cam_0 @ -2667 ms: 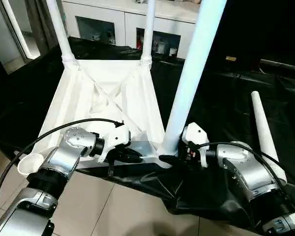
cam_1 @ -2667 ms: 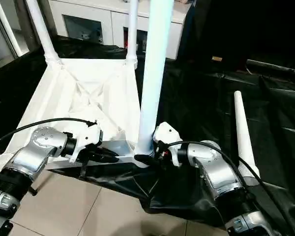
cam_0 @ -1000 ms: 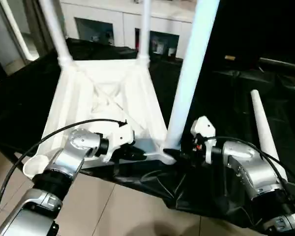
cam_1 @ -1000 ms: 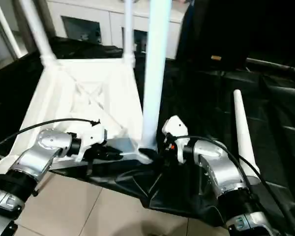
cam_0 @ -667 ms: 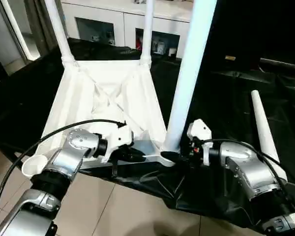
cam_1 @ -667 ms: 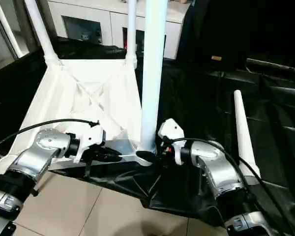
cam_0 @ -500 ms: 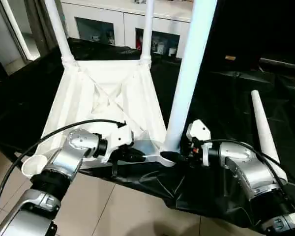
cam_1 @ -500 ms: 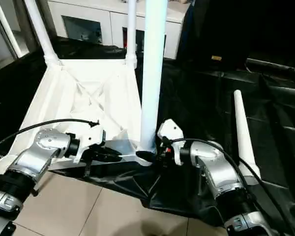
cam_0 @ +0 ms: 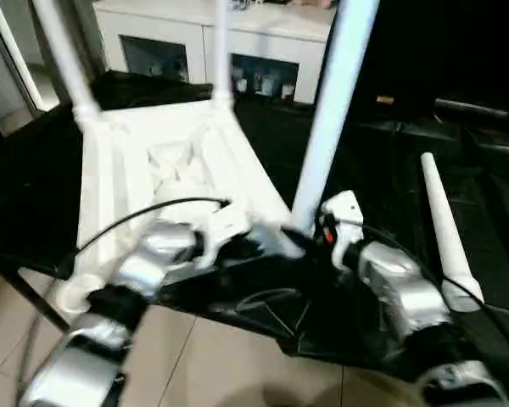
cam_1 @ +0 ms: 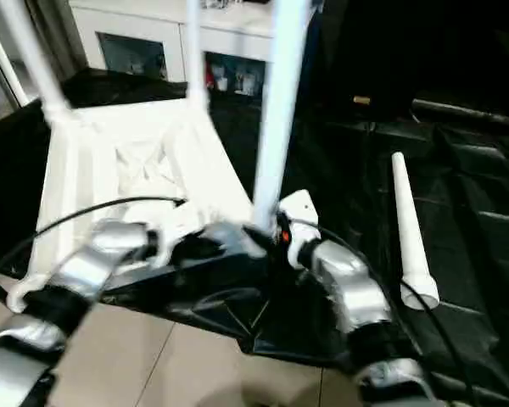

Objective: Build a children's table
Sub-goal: Rotate leg to tighten

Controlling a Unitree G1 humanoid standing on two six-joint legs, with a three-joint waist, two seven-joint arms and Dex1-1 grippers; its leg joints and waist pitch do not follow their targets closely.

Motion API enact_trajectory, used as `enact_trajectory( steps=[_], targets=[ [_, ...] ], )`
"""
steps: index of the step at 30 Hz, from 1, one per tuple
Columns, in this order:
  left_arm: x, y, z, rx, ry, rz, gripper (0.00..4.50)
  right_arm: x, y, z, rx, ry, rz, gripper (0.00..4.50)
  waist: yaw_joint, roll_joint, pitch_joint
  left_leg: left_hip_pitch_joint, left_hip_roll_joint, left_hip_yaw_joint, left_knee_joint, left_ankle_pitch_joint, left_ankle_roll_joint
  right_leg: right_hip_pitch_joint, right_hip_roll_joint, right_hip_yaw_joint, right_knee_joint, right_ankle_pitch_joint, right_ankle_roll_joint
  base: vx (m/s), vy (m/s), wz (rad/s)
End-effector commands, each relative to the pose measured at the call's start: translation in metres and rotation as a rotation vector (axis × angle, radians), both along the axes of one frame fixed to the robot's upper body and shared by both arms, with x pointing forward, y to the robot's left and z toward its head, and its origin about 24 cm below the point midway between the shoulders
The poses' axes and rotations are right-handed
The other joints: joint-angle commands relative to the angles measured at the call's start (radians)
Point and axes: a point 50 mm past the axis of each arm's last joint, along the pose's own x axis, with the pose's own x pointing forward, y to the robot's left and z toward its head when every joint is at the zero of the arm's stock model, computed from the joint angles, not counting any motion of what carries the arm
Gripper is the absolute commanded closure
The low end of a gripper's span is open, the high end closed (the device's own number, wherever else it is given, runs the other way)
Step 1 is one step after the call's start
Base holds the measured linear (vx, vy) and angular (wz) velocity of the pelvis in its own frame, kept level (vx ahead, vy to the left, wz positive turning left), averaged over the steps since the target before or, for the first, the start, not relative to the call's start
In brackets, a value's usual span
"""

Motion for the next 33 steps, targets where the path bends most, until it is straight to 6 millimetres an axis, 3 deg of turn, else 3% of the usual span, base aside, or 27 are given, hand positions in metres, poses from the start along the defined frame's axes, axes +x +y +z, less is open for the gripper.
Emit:
enact_trajectory(
  steps=[1,2,7,9,11,13,18,20,21,28,33],
  targets=[
    [0.011,-0.010,0.004,-0.025,-0.029,0.133,4.50,-0.004,0.004,-0.023,-0.039,0.112,-0.115,1.81,0.004,0.003,-0.057,-0.020,0.005,0.005,-0.068,-0.128,0.054,0.060,-0.061,0.048,-0.091,-0.496,-0.055,0.000,0.000,0.00],
    [0.012,-0.015,0.003,-0.027,-0.028,0.154,4.50,-0.002,0.008,-0.023,-0.034,0.109,-0.138,1.81,0.002,0.003,-0.057,-0.018,0.006,0.005,-0.068,-0.134,0.051,0.056,-0.061,0.047,-0.090,-0.496,-0.061,0.000,0.000,0.00],
    [0.015,-0.031,0.003,-0.017,-0.052,0.164,4.50,0.002,0.031,-0.018,-0.037,0.050,-0.111,1.81,0.004,0.001,-0.064,-0.026,0.006,0.004,-0.067,-0.094,0.073,0.066,-0.062,0.051,-0.076,-0.392,-0.091,0.000,0.000,0.00],
    [0.015,-0.029,0.004,-0.013,-0.054,0.154,4.50,0.003,0.033,-0.014,-0.004,0.046,-0.094,1.11,0.005,0.003,-0.063,-0.026,0.010,0.005,-0.069,-0.089,0.088,0.067,-0.062,0.053,-0.070,-0.346,-0.114,0.000,0.000,0.00],
    [0.014,-0.027,0.005,-0.014,-0.064,0.124,4.50,0.003,0.032,-0.011,-0.009,0.030,-0.060,1.02,0.006,0.004,-0.062,-0.027,0.009,0.005,-0.069,-0.099,0.095,0.069,-0.062,0.052,-0.071,-0.354,-0.118,0.000,0.000,0.00],
    [0.012,-0.021,0.005,-0.017,-0.060,0.087,4.50,0.004,0.027,-0.003,-0.021,-0.005,-0.008,0.77,0.003,0.001,-0.060,-0.028,0.008,0.004,-0.070,-0.120,0.093,0.070,-0.063,0.050,-0.077,-0.399,-0.104,0.000,0.000,0.00],
    [0.006,-0.009,0.005,-0.022,-0.060,-0.007,4.50,0.002,0.012,0.008,-0.059,-0.042,0.132,0.77,0.002,0.000,-0.060,-0.029,0.009,0.003,-0.069,-0.122,0.104,0.070,-0.064,0.049,-0.081,-0.433,-0.084,0.000,0.000,0.00],
    [0.003,-0.004,0.005,-0.029,-0.064,-0.050,4.50,-0.001,0.004,0.011,-0.079,-0.053,0.181,0.77,0.003,0.002,-0.060,-0.025,0.011,0.003,-0.069,-0.120,0.104,0.066,-0.064,0.050,-0.081,-0.423,-0.092,0.000,0.000,0.00],
    [-0.003,0.004,0.006,-0.040,-0.044,-0.114,4.50,-0.006,-0.007,0.017,-0.105,-0.062,0.271,0.77,0.005,-0.002,-0.061,-0.030,0.014,0.001,-0.070,-0.105,0.112,0.072,-0.064,0.052,-0.071,-0.380,-0.102,0.000,0.000,0.00],
    [-0.024,0.014,0.009,-0.115,0.065,-0.306,4.50,-0.025,-0.017,0.019,-0.170,-0.055,0.516,0.77,0.012,0.003,-0.061,-0.024,0.025,0.007,-0.069,-0.097,0.120,0.066,-0.067,0.060,-0.056,-0.277,-0.170,0.000,0.000,0.00],
    [-0.030,0.019,0.009,-0.111,0.090,-0.343,4.50,-0.031,-0.016,0.018,-0.157,-0.033,0.572,0.77,0.019,0.001,-0.059,-0.023,0.022,0.009,-0.071,-0.110,0.104,0.066,-0.065,0.059,-0.060,-0.321,-0.158,0.000,0.000,0.00]
  ],
)
